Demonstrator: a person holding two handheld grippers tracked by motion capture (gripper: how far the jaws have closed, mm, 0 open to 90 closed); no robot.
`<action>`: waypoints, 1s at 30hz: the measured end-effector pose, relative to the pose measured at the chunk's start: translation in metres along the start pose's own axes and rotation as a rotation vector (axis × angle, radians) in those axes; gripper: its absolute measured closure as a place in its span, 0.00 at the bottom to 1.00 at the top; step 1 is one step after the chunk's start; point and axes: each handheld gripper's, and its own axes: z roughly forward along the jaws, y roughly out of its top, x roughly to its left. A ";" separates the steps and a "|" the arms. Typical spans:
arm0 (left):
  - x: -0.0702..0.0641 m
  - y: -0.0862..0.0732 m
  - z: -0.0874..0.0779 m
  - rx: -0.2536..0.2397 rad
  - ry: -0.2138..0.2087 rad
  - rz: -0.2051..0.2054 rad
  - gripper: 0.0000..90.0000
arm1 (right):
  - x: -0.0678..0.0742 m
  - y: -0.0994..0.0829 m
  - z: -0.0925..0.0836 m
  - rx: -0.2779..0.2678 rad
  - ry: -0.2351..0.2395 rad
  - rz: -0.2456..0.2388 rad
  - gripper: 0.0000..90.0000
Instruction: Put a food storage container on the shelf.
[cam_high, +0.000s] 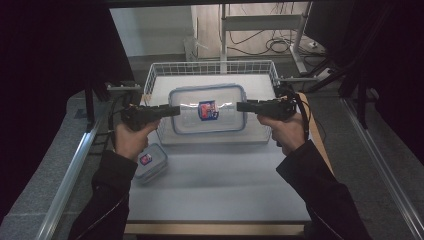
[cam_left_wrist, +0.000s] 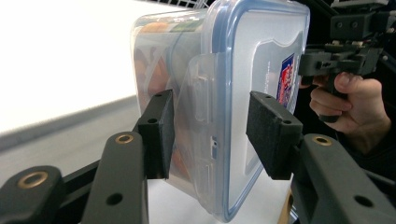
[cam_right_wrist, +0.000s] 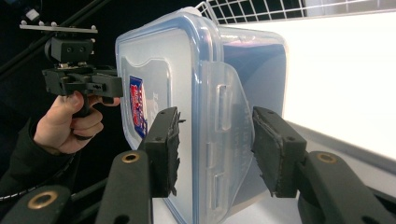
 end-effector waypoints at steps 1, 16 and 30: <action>0.001 0.003 0.000 -0.001 0.002 0.005 0.59 | -0.002 0.002 0.001 -0.002 0.003 0.006 0.59; 0.014 0.036 0.003 -0.056 -0.022 -0.047 0.61 | -0.021 0.023 0.009 -0.031 0.035 0.078 0.59; 0.032 0.060 0.017 -0.040 -0.002 -0.089 0.60 | -0.034 0.052 0.019 -0.016 -0.001 0.103 0.58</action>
